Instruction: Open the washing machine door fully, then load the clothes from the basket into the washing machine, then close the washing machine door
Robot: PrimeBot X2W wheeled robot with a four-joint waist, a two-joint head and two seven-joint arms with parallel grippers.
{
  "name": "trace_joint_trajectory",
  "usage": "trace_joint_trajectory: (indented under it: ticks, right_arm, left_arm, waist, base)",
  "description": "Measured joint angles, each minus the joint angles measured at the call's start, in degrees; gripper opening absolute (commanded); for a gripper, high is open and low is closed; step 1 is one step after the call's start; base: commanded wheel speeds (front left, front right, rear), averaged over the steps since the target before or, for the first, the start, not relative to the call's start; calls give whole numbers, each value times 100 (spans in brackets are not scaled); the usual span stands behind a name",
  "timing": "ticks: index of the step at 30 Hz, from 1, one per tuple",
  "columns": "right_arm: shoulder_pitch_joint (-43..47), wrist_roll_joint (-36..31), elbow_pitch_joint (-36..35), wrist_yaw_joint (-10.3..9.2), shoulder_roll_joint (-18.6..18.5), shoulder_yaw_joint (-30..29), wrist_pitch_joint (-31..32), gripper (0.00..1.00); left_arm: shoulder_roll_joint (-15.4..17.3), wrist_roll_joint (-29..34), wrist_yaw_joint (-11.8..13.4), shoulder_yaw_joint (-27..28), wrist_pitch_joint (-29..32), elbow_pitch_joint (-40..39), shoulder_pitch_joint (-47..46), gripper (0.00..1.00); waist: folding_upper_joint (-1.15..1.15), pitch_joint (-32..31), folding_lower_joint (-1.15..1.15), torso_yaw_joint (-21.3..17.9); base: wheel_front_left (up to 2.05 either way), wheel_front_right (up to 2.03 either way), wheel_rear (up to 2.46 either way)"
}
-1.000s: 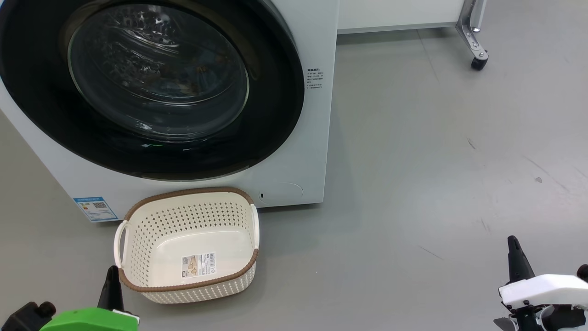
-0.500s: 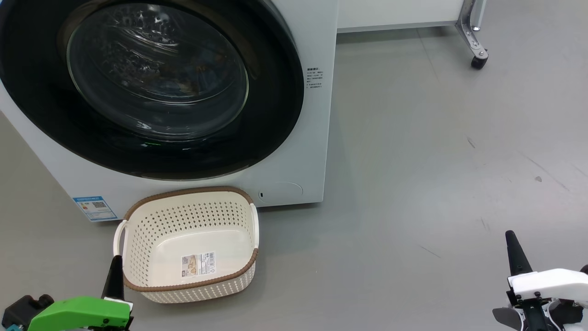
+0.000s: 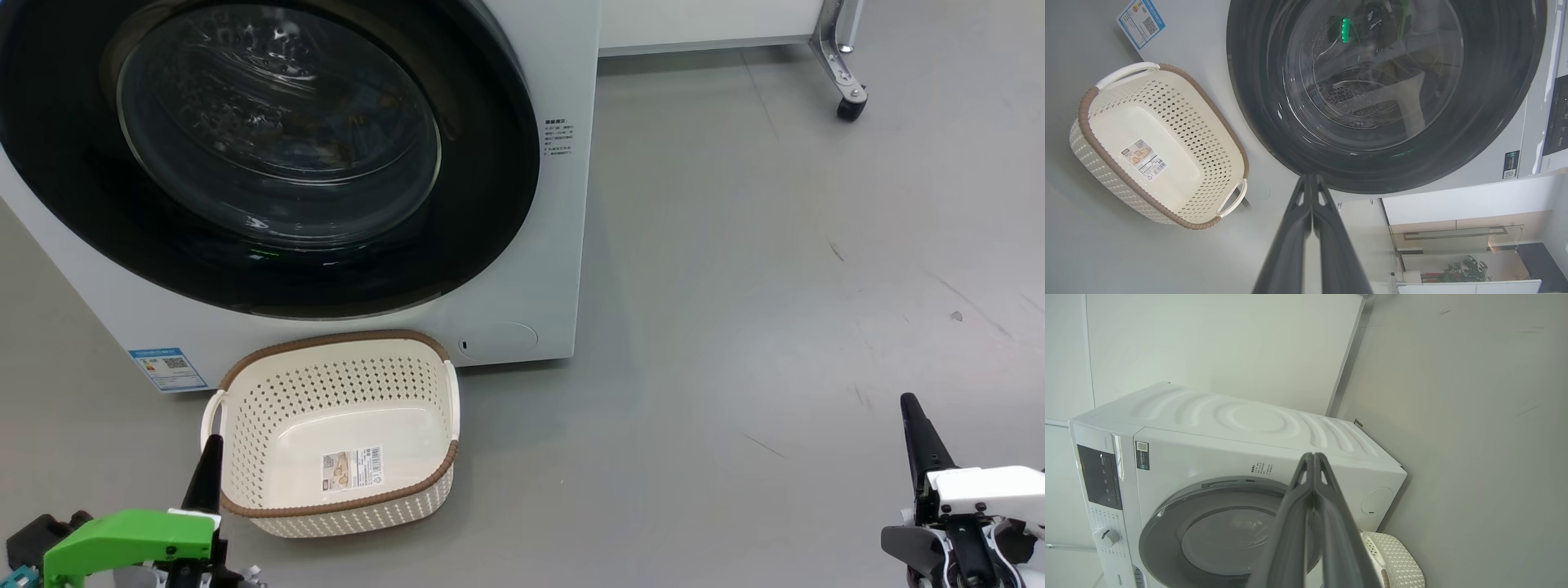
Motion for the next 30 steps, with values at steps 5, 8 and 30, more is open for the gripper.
trace_joint_trajectory:
  ticks: [5,8,30]
  right_arm:
    - [-41,393,23,46,29,-63,101,0]
    - [-109,619,29,59,43,-114,162,0]
    - [-223,1415,71,119,126,-248,353,0]
  left_arm:
    - [4,-358,-43,31,103,26,-91,0]
    - [7,-582,-45,53,160,42,-151,0]
    - [21,-1313,-94,86,353,167,-352,0]
  waist:
    - [0,4,0,-3]
    - [0,7,0,-5]
    - [0,14,0,-10]
  base:
    - [0,0,0]
    - [0,0,0]
    - [0,0,0]
